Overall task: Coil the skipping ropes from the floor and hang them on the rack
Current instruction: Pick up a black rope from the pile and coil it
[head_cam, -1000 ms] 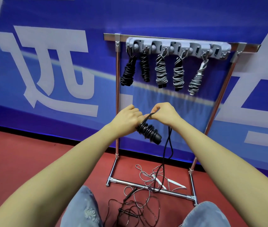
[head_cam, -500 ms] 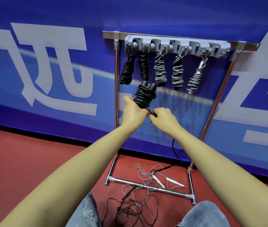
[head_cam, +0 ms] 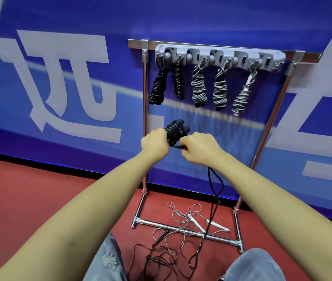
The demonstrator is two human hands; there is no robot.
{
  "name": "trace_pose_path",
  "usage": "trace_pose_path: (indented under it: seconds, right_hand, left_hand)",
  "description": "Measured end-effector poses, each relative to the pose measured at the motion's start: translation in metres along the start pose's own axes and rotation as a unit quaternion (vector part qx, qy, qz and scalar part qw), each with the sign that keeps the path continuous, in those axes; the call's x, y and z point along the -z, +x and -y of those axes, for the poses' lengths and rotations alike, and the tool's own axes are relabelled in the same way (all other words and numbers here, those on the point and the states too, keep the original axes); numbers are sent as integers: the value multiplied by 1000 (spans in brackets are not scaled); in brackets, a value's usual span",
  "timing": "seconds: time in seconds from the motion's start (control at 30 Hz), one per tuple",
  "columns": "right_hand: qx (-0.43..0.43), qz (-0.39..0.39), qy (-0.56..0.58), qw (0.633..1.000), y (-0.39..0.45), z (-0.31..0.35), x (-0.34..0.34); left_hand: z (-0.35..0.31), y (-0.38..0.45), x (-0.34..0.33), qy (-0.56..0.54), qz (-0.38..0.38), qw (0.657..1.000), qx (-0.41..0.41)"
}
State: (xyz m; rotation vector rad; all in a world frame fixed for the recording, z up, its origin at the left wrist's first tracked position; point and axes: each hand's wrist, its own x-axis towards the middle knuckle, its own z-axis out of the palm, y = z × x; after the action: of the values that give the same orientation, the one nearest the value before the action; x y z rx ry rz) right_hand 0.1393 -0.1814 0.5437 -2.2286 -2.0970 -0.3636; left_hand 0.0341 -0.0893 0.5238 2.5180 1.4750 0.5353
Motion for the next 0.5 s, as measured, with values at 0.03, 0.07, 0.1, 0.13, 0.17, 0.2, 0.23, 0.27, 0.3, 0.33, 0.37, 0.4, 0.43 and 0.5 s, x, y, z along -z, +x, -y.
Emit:
trace_pose_path:
  seconds: [0.03, 0.07, 0.1, 0.13, 0.17, 0.2, 0.23, 0.27, 0.3, 0.33, 0.37, 0.4, 0.43, 0.5]
  right_hand:
    - [17, -3, -38, 999, -1, 2, 1]
    - [31, -9, -72, 997, -3, 4, 2]
    - [37, -17, -99, 994, -4, 6, 2]
    - [34, -26, -114, 993, -4, 8, 2]
    - [21, -33, -116, 992, -5, 9, 1]
    - [5, -40, -104, 994, -5, 11, -2]
    - [-14, -45, -87, 995, -3, 13, -4]
    - [-30, -52, -60, 996, -2, 16, -7]
    - [-45, -58, -21, 997, 0, 19, -9]
    - [-58, -61, 30, 996, 3, 21, -12]
    - [-72, -58, 87, 992, 5, 22, -13]
    - [-88, -56, 140, 985, 6, 22, -15]
    - [-103, -59, 184, 976, 7, 21, -15]
    - [-126, -76, 244, 959, 9, 18, -15]
  left_hand:
    - [1, -1, 0, 44, 9, 999, -12]
    - [2, -1, 0, 91, 12, 995, -26]
    - [4, -2, 0, 131, 16, 990, -40]
    - [6, -2, -2, 160, 17, 986, -53]
    - [8, -3, -3, 180, 16, 981, -67]
    - [9, -3, -5, 198, 16, 977, -84]
    - [11, -3, -5, 213, 12, 972, -103]
    - [12, -3, -5, 227, 9, 966, -120]
    - [13, -4, -4, 237, 9, 962, -137]
    - [14, -5, -3, 249, 11, 957, -152]
    - [16, -5, -2, 264, 8, 951, -161]
    - [18, -4, -2, 284, 1, 945, -164]
    - [20, -4, -2, 302, -6, 940, -161]
    - [23, -3, -4, 312, -23, 939, -145]
